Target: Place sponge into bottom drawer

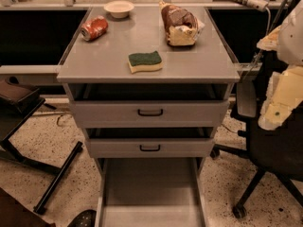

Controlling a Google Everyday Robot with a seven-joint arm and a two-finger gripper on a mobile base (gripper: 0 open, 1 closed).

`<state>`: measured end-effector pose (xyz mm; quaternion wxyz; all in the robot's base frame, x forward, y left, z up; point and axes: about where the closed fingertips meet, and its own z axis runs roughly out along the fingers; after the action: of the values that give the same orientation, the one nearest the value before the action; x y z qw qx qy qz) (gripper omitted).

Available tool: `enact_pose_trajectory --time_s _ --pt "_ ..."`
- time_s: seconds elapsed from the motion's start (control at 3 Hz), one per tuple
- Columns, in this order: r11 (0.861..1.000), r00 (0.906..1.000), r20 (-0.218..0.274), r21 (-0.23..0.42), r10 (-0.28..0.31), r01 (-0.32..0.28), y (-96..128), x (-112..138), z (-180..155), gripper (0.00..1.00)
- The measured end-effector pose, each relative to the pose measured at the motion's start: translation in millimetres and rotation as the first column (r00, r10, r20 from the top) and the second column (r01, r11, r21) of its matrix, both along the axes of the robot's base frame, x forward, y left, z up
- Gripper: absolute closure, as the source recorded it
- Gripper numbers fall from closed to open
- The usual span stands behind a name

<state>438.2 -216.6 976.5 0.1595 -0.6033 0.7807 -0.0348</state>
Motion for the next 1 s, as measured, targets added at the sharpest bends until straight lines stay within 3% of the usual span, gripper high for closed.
enact_pose_trajectory --time_s 0.33,1.0 --pt "1.0 0.9999 0.012 0.011 0.004 -0.005 3.1 13.0 -3.1 0.0" --pt "0.997 0.995 0.071 0.007 0.071 -0.071 51.7 105.5 -22.8 0.0"
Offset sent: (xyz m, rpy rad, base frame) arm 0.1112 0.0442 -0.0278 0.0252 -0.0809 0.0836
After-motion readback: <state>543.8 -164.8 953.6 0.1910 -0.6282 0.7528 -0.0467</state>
